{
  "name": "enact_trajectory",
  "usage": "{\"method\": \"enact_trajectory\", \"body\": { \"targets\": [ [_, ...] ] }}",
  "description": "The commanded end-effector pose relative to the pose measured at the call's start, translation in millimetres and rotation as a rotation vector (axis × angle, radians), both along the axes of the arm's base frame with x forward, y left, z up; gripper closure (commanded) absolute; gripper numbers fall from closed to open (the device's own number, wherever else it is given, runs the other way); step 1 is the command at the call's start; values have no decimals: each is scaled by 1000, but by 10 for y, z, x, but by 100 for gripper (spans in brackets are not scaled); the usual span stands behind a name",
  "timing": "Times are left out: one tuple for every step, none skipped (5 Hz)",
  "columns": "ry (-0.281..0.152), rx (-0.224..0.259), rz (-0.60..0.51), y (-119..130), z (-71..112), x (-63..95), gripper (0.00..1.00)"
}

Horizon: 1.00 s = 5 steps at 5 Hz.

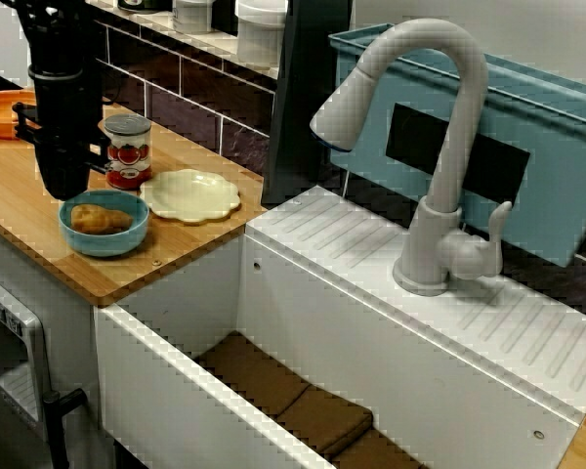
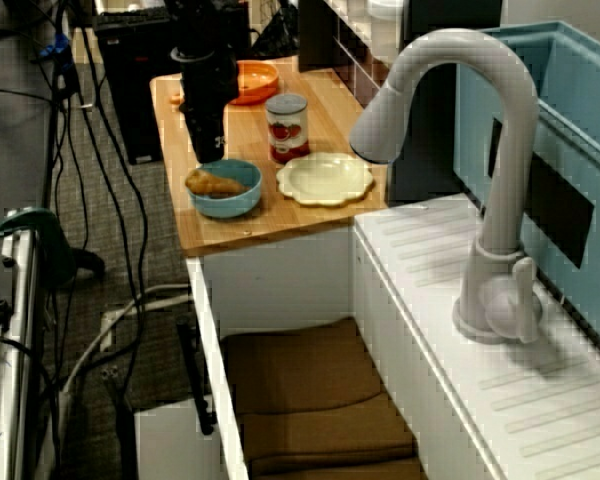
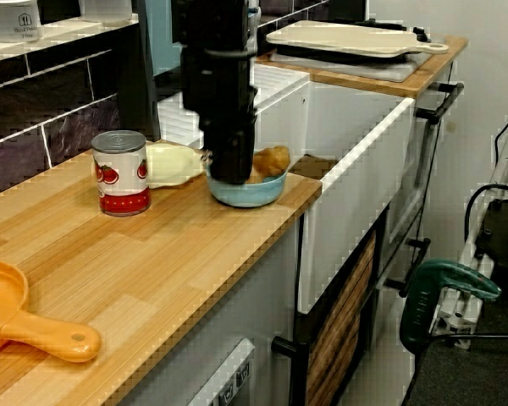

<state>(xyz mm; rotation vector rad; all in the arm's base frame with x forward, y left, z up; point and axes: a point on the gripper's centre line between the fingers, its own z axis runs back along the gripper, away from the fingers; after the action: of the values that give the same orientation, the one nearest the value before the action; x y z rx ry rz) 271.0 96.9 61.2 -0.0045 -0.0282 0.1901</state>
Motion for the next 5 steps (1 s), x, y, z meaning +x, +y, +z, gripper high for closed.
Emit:
{"method": "enact_trajectory", "body": {
  "targets": [
    [-72,-18,50,-252,308,265,100],
    [-75,-2,65,-41,335,315,100],
    [-137,67,80,311,365,273,100],
    [-143,99,75,575,355,198,100],
    [-155,98,98,725,272,78,100]
  ]
}}
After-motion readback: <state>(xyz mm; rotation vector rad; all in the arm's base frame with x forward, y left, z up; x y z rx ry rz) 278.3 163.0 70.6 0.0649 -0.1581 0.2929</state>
